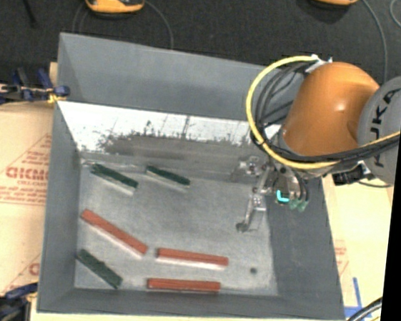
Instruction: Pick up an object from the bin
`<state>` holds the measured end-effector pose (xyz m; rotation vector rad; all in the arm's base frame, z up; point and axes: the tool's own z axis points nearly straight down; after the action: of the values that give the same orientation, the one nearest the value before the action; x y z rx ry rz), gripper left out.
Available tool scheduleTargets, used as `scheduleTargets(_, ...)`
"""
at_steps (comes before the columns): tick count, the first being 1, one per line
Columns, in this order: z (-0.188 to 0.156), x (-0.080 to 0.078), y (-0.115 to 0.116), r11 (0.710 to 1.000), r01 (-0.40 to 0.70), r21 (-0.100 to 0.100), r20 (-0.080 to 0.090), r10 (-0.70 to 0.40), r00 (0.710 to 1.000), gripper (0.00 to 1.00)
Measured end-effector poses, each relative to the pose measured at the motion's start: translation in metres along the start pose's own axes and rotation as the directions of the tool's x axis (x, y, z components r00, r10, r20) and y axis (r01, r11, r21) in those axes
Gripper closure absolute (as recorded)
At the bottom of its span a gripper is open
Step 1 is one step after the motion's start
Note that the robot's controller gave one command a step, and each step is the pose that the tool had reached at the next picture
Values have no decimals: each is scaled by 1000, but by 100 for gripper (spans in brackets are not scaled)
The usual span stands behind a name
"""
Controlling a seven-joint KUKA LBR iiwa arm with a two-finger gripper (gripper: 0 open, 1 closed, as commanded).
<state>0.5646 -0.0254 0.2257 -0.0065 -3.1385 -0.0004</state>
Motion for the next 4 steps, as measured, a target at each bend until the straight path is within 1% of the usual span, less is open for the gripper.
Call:
scheduleTargets(1, -4, -2, 0, 1000, 0, 1, 8, 0, 1000, 0)
scheduleTargets(2, 64, 24, 16, 999, -45, -1, 11, 45, 999, 0)
scheduleTargets(3, 72, 73, 41, 984, -178, 1, -6, 178, 984, 0)
scheduleTargets(4, 75, 61, 43, 946, -325, -3, 8, 325, 946, 0)
